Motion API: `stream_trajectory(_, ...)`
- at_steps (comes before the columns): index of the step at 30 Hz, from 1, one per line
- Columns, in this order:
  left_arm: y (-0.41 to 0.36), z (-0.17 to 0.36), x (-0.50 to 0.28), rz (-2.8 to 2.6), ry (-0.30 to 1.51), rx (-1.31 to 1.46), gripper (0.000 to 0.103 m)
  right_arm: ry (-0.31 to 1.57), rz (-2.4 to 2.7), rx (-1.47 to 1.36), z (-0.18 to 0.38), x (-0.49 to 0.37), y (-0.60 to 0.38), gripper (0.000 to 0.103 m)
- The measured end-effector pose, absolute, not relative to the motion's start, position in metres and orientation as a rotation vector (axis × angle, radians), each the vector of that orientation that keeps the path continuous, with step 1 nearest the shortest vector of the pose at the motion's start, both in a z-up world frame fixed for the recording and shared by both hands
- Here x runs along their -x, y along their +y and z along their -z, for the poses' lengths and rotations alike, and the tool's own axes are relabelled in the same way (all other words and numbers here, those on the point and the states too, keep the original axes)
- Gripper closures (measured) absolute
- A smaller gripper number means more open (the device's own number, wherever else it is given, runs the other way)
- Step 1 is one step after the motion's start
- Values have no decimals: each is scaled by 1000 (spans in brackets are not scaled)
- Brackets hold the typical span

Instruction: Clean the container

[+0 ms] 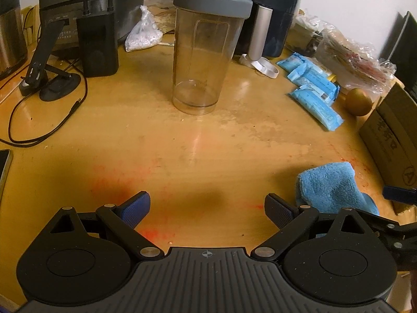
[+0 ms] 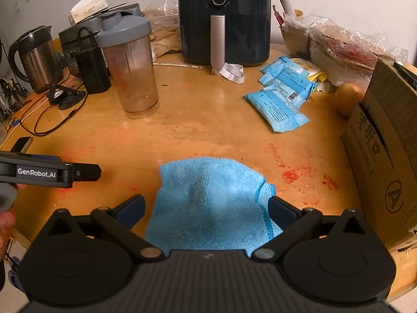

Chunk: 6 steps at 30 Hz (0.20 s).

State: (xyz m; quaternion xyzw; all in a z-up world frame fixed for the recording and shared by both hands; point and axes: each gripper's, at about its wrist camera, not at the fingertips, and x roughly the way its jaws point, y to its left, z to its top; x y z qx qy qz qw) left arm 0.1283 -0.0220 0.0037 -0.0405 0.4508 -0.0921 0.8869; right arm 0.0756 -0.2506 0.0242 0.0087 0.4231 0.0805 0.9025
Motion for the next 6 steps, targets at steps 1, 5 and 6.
stream_trajectory(1,-22,-4,-128,192,938,83,6,874,-167,-16,-24,-75,-250,0)
stream_trajectory(5,-24,-4,-127,198,941,84,6,876,-164,-11,-25,-75,-250,0)
stream_trajectory(6,-24,-4,-127,200,944,85,6,877,-163,-10,-25,-74,-250,0)
